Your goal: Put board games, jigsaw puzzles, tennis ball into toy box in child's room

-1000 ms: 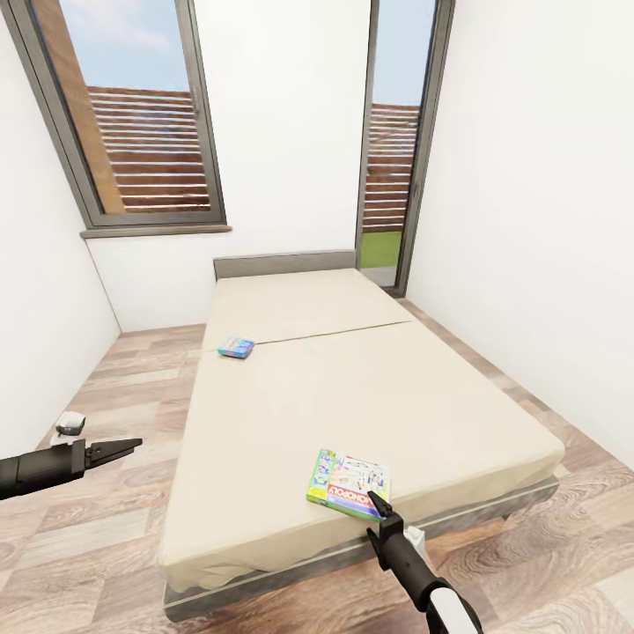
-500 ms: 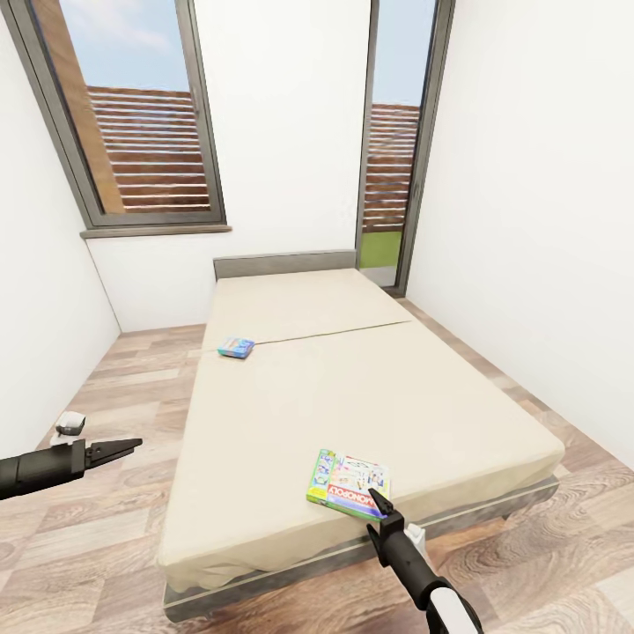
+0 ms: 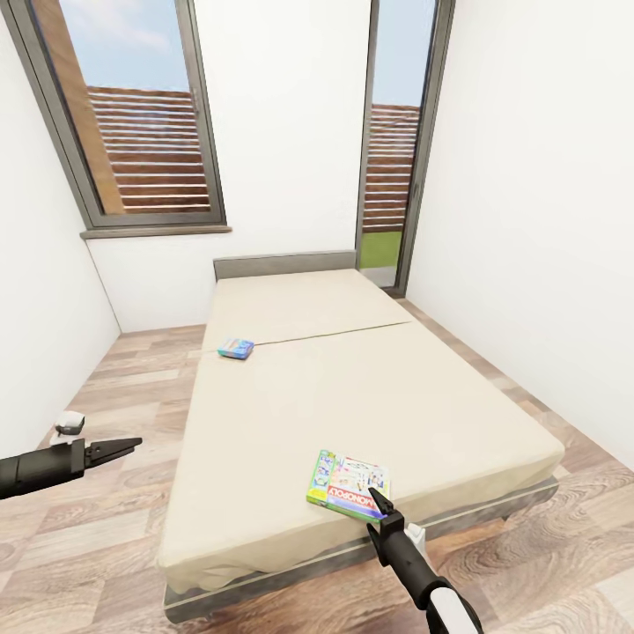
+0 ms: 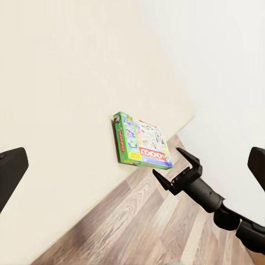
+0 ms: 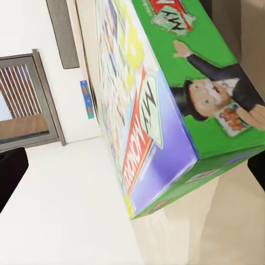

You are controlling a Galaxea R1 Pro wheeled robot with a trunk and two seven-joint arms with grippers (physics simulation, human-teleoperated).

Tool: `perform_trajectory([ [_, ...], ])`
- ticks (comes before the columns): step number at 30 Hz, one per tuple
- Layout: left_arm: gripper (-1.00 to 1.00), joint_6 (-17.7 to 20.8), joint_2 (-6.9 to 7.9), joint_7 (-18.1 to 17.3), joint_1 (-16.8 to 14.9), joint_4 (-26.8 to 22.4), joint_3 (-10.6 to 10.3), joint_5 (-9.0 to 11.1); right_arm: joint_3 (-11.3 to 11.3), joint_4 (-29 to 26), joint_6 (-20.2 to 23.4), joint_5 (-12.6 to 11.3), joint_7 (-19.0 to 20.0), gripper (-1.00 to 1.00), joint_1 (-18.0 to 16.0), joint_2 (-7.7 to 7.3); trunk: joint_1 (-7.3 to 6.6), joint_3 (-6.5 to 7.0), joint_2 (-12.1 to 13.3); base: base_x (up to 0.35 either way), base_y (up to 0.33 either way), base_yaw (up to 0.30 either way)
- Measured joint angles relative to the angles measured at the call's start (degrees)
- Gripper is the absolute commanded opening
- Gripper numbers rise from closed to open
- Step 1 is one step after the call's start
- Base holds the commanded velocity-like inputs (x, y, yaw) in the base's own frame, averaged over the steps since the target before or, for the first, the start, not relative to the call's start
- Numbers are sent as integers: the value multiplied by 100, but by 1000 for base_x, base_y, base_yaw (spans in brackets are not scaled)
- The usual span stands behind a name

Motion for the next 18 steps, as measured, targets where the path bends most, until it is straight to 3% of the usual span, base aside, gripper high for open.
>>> perform_trajectory([
  [18,100,0,-4,0,0,0,-8,30,0,0,0,-1,1,100,0,0,0,0,0,0,-2,0],
])
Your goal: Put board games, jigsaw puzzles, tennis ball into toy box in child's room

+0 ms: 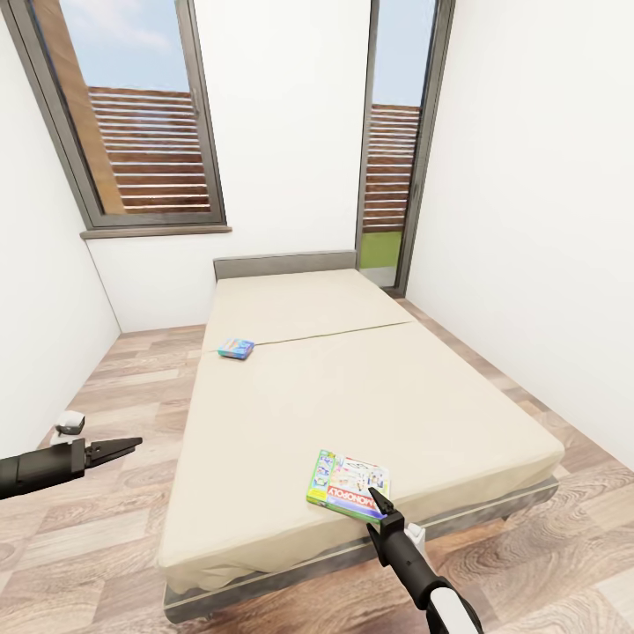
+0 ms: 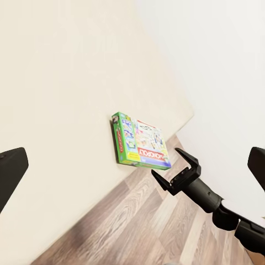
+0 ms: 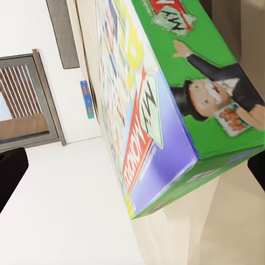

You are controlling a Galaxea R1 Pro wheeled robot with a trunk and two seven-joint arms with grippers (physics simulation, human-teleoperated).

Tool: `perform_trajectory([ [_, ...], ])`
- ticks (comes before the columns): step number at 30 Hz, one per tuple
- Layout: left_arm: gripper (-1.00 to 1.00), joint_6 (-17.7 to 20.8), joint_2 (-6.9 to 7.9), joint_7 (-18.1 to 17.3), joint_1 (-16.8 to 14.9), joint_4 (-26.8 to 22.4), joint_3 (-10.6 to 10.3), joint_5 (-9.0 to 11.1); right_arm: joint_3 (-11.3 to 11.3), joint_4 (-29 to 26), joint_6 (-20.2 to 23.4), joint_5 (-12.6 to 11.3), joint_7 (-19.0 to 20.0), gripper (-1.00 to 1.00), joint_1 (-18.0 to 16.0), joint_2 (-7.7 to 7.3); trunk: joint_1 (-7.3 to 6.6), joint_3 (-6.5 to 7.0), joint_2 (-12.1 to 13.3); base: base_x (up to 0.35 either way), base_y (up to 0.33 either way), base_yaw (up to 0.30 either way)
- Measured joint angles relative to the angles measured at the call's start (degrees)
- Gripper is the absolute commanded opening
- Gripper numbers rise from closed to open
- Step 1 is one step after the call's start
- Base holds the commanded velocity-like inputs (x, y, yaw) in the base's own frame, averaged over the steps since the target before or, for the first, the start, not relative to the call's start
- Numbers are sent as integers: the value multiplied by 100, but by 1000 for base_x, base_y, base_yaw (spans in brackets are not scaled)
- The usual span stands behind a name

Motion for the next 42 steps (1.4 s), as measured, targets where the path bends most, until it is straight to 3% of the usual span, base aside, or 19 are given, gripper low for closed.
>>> perform_trajectory([
  [30,100,0,-4,0,2,-2,-9,-6,0,0,0,-2,0,100,2,0,0,0,0,0,-35,0],
  [31,100,0,-4,0,3,-2,-9,-6,0,0,0,-1,0,-100,1,0,0,0,0,0,0,0],
  [42,100,0,-4,0,3,0,-9,-4,-2,-1,9,-14,-12,-100,2,0,0,0,0,0,0,0],
])
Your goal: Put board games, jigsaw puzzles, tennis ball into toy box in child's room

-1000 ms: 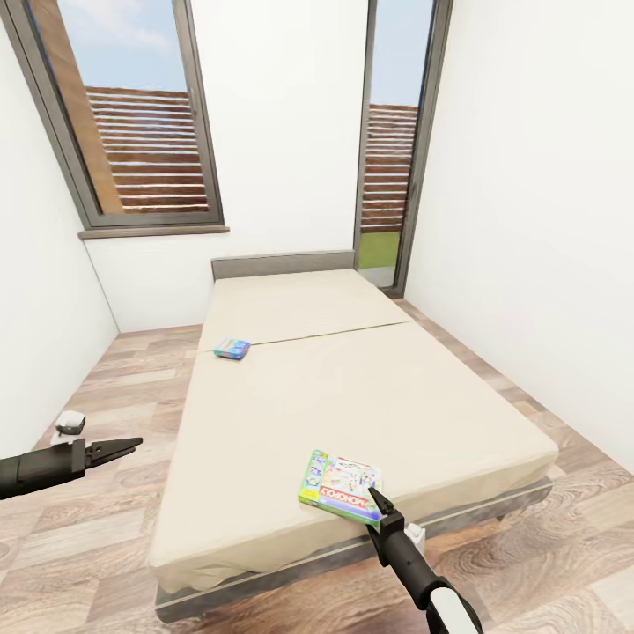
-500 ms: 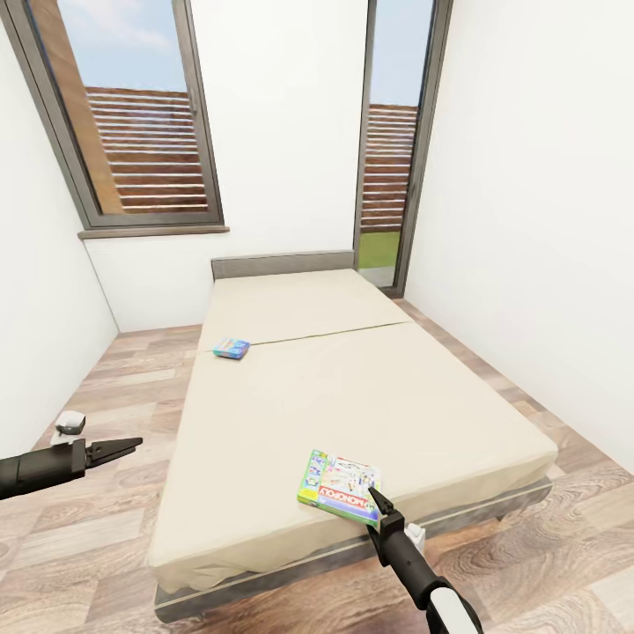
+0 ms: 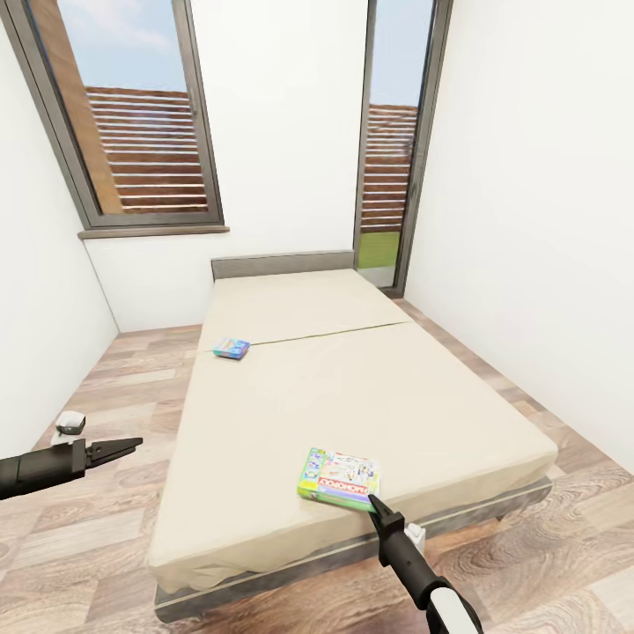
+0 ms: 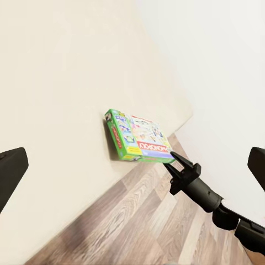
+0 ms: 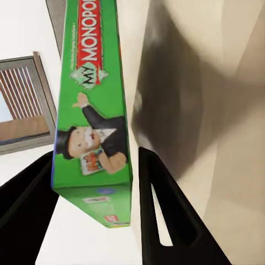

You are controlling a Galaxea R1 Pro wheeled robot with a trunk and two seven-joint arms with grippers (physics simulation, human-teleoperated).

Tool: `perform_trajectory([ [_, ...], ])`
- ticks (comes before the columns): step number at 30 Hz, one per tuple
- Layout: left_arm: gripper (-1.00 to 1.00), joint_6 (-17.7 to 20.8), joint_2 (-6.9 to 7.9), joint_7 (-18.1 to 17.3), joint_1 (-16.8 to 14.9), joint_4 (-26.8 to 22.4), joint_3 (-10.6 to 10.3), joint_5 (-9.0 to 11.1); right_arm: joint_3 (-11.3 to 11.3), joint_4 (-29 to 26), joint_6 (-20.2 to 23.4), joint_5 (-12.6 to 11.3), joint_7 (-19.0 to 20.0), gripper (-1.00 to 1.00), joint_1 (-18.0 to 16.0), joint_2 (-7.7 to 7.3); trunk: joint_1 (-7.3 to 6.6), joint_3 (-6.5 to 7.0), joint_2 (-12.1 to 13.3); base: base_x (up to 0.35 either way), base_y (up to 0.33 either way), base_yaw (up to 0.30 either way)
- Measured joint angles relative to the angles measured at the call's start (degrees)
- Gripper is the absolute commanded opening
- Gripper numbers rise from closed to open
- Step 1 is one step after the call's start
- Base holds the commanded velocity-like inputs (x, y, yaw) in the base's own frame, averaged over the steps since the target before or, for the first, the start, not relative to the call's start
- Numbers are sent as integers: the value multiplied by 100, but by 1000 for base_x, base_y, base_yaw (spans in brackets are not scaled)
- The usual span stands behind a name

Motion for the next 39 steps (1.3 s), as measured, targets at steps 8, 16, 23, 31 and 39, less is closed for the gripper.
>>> perform_trajectory([
  [8,100,0,0,0,2,0,7,6,0,0,1,3,5,-100,0,0,0,0,0,0,0,0],
  [16,100,0,0,0,0,0,18,7,1,-13,-9,5,-5,-100,0,0,-65,53,119,0,0,0],
  [23,100,0,4,0,-3,0,20,7,2,-35,8,17,-76,-100,-2,0,-219,179,400,0,0,0],
  [31,100,0,4,0,0,0,26,3,4,-35,12,17,-74,-100,-2,0,-395,323,721,0,0,0],
  [39,100,0,3,0,-2,0,26,-1,3,-42,17,22,-82,-100,-4,0,-570,466,1042,0,0,0],
])
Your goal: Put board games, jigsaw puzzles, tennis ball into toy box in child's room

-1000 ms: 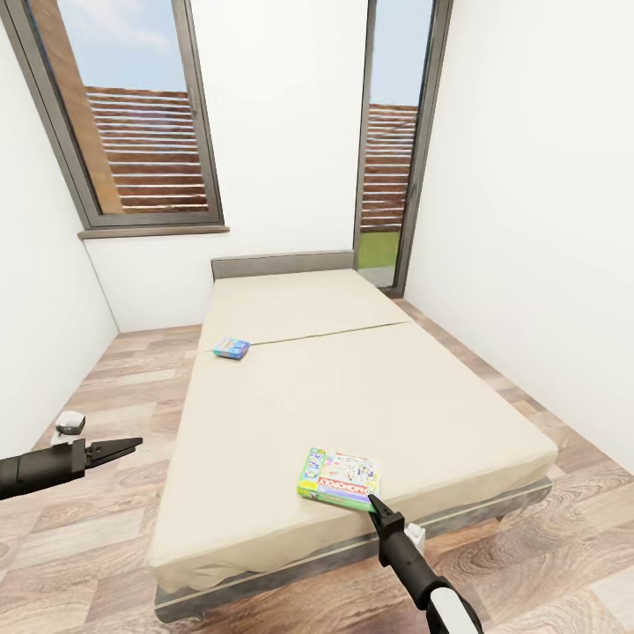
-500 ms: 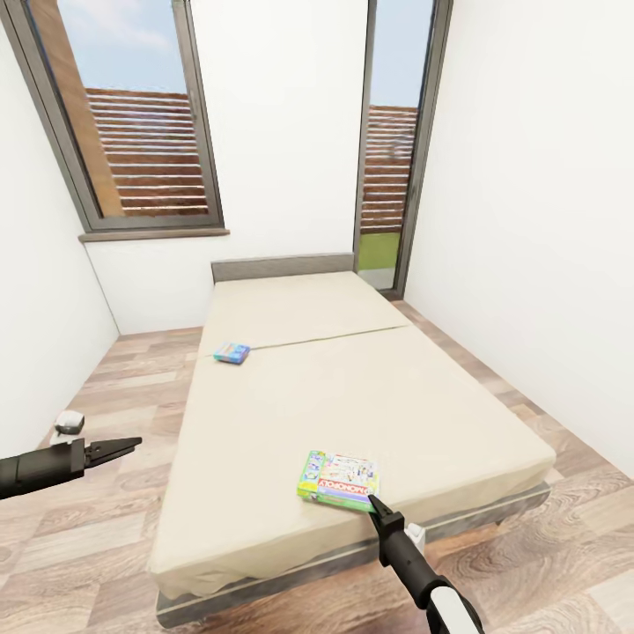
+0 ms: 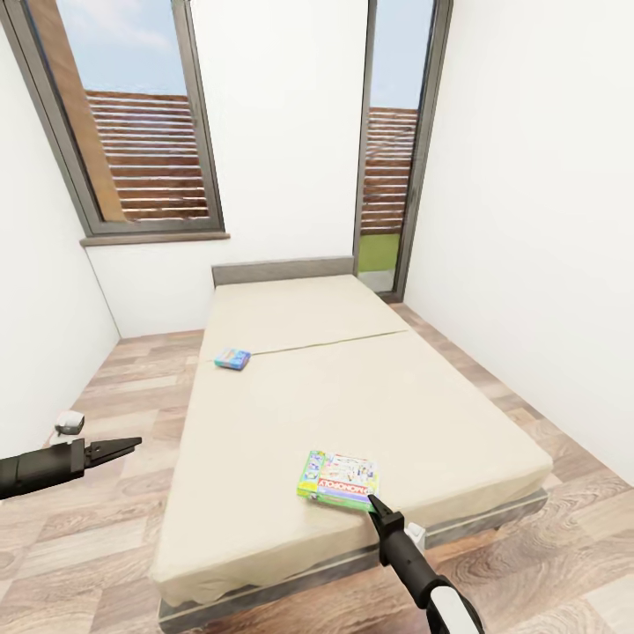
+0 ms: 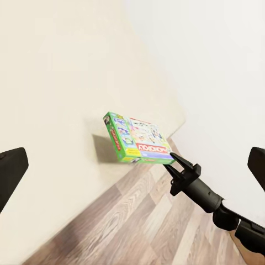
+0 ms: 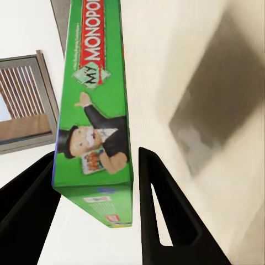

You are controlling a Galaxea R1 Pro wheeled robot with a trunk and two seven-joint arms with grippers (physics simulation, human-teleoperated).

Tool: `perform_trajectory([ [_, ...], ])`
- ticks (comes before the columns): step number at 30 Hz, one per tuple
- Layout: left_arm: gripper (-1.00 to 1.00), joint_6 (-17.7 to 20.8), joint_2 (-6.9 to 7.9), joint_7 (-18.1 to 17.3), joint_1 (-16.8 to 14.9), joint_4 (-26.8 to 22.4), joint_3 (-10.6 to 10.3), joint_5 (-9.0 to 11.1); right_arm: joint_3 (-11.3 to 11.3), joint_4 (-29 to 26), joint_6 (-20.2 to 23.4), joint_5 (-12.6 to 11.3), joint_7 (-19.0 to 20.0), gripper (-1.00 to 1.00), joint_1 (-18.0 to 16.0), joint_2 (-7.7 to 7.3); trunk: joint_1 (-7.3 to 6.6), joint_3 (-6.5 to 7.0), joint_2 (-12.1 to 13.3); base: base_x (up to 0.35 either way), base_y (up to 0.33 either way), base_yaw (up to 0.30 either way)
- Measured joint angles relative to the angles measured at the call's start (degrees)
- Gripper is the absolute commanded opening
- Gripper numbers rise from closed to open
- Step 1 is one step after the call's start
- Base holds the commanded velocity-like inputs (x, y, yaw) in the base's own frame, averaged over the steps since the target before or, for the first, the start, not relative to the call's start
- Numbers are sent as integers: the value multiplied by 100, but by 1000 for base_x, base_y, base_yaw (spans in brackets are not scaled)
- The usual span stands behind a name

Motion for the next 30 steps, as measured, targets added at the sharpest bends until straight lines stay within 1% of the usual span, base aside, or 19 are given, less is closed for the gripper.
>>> perform_trajectory([
  [6,100,0,-2,0,0,0,-3,-1,13,-209,25,30,-70,-100,-102,0,-132,108,241,0,0,0],
  [9,100,0,-2,0,-1,0,-6,-1,74,-340,56,54,-261,-100,-132,0,-198,162,361,0,0,0],
  [10,100,0,-3,0,-1,0,-7,-1,123,-423,115,59,-401,-100,-141,0,-220,180,401,0,0,0],
  [13,100,0,-3,0,0,0,-5,-1,205,-616,276,55,-639,-100,-149,-1,-286,234,521,0,0,0],
  [14,100,0,-1,0,-1,0,-4,-1,276,-771,413,48,-801,-100,-151,-1,-308,252,562,0,0,0],
  [16,100,0,2,0,1,0,-2,-1,352,-919,558,52,-947,-100,-153,-1,-352,287,642,0,0,0],
  [17,100,-1,3,0,0,1,-2,2,436,-1041,704,42,-1042,-100,-154,-1,-374,306,682,0,0,0],
  [21,100,0,3,0,0,0,-1,0,598,-1364,1039,26,-1166,-100,-156,-1,-462,377,842,0,0,0],
  [23,100,0,3,0,-1,0,0,0,658,-1481,1134,43,-1189,-100,-156,-1,-505,413,923,0,0,0],
  [24,100,0,4,0,-1,0,0,0,731,-1597,1207,24,-1199,-100,-153,-1,-527,431,963,0,0,0],
  [26,100,0,5,0,0,0,0,-1,830,-1764,1276,28,-1205,-100,-149,-1,-571,467,1043,0,0,0],
  [29,100,0,6,0,-1,0,0,-1,918,-1913,1376,30,-1203,-100,-137,-7,-637,521,1163,0,0,0],
  [30,100,0,6,0,-1,0,0,0,939,-1935,1404,37,-1198,-100,-134,-38,-659,539,1204,0,0,0],
])
